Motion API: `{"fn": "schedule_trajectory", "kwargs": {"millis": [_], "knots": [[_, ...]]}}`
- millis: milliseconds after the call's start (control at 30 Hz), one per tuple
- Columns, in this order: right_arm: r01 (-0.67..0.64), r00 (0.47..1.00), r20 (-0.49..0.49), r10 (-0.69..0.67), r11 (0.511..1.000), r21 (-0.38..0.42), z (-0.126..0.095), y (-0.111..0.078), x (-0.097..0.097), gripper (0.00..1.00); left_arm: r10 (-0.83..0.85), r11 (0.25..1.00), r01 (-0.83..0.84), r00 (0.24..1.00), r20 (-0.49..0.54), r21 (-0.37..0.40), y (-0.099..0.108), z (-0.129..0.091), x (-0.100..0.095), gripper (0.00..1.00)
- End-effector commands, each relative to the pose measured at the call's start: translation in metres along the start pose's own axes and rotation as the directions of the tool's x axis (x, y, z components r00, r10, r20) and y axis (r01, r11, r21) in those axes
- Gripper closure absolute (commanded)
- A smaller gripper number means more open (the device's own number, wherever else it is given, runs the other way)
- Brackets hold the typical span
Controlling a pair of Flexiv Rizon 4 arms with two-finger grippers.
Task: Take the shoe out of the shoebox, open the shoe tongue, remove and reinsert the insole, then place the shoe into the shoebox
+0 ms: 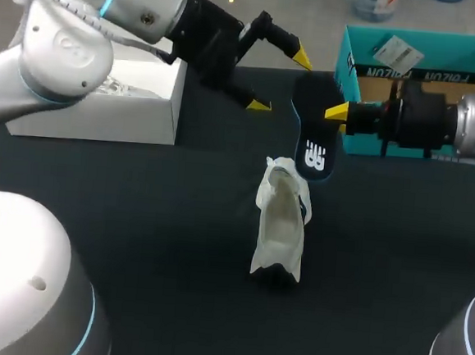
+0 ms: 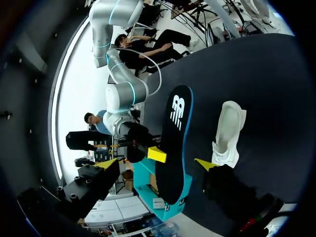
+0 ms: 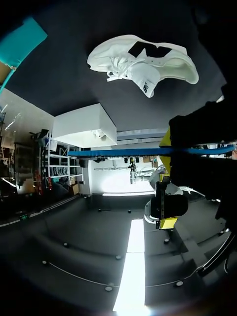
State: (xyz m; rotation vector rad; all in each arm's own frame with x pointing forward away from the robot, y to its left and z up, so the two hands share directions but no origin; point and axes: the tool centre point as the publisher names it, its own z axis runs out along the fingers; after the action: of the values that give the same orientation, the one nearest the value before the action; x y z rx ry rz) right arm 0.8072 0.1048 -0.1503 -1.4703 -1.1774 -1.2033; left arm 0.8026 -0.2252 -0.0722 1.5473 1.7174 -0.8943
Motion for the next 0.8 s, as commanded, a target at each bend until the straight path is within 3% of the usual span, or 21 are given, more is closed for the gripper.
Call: {"fn": "schedule_trajectory", "kwargs": {"millis": [33,500,800], "knots": [[-0.007,1.0,0.023,0.007,1.0,0.017,0.009,0.003,-0.003,1.0,0.012,1.0,-0.005,0.958,-0.285,0.024,0.005,-0.007,-0.009,0.0],[-0.021,0.995,0.102,0.013,0.997,0.076,0.029,0.006,-0.013,1.0,0.187,0.982,-0.158,0.818,-0.543,0.1,0.021,-0.015,-0.026,0.0],[-0.016,0.994,0.108,0.007,0.996,0.084,0.031,0.001,-0.011,1.0,0.292,0.955,-0.263,0.737,-0.61,0.139,0.031,-0.011,-0.04,0.0]]}}
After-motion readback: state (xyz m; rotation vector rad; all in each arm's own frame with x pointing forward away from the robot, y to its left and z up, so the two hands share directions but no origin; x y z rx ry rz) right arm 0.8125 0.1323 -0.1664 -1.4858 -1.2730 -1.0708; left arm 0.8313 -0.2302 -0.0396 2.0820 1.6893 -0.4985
